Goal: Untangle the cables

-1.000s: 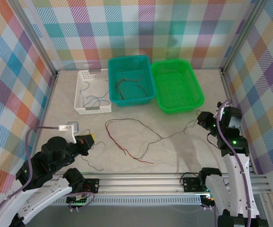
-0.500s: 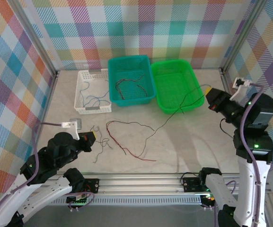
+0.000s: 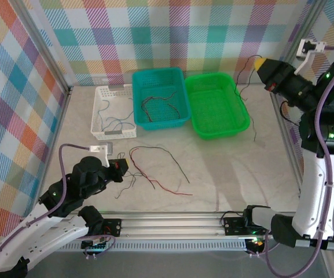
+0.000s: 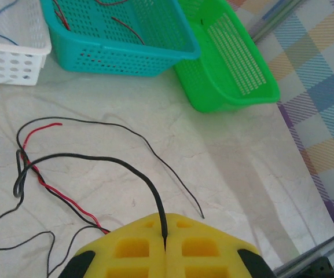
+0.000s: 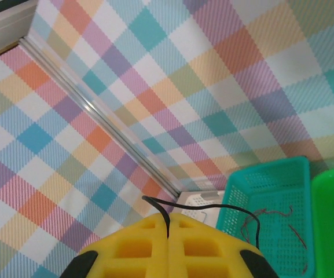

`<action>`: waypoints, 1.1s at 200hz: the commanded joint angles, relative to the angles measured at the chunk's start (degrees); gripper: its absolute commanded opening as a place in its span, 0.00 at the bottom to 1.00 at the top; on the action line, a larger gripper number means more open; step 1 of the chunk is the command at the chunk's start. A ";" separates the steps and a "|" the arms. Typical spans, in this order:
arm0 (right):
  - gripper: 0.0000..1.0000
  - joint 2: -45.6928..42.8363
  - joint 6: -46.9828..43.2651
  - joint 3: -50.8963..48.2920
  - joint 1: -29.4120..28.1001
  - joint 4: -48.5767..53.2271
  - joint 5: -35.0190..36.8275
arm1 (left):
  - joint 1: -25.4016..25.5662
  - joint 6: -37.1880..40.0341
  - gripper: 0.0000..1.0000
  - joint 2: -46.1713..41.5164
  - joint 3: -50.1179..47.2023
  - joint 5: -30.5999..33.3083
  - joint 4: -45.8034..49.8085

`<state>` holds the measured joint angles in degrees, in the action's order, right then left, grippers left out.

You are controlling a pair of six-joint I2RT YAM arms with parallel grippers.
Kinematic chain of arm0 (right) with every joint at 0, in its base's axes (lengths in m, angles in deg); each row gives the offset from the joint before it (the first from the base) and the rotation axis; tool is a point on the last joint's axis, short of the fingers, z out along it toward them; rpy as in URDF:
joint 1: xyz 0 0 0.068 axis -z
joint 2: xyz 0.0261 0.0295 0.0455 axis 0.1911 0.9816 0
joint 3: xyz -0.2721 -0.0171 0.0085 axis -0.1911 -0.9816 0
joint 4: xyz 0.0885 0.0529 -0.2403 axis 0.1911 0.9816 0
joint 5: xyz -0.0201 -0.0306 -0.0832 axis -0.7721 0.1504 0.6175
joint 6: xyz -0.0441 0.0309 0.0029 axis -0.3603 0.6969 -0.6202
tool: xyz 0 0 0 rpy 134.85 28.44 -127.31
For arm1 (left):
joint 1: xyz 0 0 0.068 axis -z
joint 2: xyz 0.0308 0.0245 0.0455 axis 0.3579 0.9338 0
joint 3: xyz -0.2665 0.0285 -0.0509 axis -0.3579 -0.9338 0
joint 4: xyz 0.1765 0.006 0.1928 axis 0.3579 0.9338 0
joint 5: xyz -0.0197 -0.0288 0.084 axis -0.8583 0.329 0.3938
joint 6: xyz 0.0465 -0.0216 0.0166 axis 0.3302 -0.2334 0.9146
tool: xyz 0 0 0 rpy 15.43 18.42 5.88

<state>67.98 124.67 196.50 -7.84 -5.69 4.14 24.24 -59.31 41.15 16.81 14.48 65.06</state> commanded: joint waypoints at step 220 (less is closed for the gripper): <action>0.00 28.82 -10.59 28.74 -4.15 3.58 3.33 | -0.39 -0.92 0.00 4.72 -2.58 -5.59 -8.04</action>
<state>95.62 115.97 223.21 -11.77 -2.37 6.91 24.24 -60.47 45.89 14.89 9.37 58.85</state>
